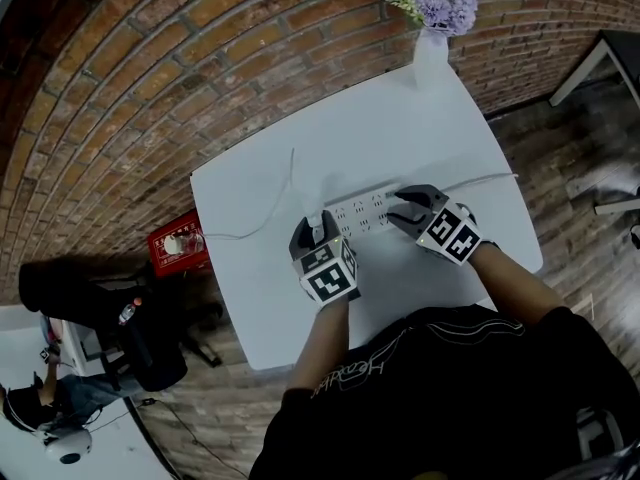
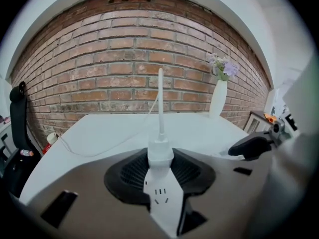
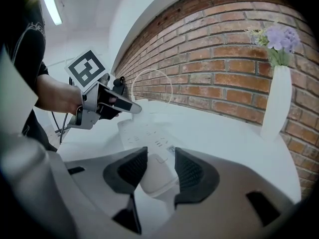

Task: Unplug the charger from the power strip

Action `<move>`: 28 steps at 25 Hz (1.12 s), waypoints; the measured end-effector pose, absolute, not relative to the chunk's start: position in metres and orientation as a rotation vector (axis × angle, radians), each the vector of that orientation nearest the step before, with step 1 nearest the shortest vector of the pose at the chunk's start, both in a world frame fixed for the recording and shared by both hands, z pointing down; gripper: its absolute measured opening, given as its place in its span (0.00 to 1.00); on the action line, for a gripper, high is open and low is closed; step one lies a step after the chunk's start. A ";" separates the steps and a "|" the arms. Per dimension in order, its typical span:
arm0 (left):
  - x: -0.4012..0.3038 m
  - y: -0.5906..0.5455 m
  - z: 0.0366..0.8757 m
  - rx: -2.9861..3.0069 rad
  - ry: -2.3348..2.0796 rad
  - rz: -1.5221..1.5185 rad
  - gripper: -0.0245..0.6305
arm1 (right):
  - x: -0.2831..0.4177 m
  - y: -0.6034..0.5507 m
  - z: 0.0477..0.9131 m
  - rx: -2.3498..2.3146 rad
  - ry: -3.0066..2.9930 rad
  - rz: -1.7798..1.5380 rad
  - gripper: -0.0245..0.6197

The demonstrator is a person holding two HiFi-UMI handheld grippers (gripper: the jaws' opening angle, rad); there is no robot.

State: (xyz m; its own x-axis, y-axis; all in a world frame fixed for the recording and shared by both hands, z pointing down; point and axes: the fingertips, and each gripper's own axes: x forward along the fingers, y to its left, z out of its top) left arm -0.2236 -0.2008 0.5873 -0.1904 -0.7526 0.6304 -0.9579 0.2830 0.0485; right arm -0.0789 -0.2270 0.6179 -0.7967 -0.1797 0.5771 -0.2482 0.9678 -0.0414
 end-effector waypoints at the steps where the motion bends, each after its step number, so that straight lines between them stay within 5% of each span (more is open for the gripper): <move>1: -0.223 -0.201 0.587 1.533 -2.001 0.479 0.24 | -0.079 -0.227 0.618 0.300 -2.514 0.153 0.27; 11: -0.221 -0.199 0.584 1.517 -2.076 0.632 0.25 | -0.081 -0.222 0.618 0.278 -2.505 0.145 0.23; 19: -0.225 -0.198 0.588 1.505 -1.976 0.473 0.25 | -0.080 -0.221 0.618 0.289 -2.540 0.144 0.22; 28: -0.220 -0.199 0.583 1.540 -2.069 0.708 0.25 | -0.080 -0.222 0.618 0.277 -2.535 0.159 0.21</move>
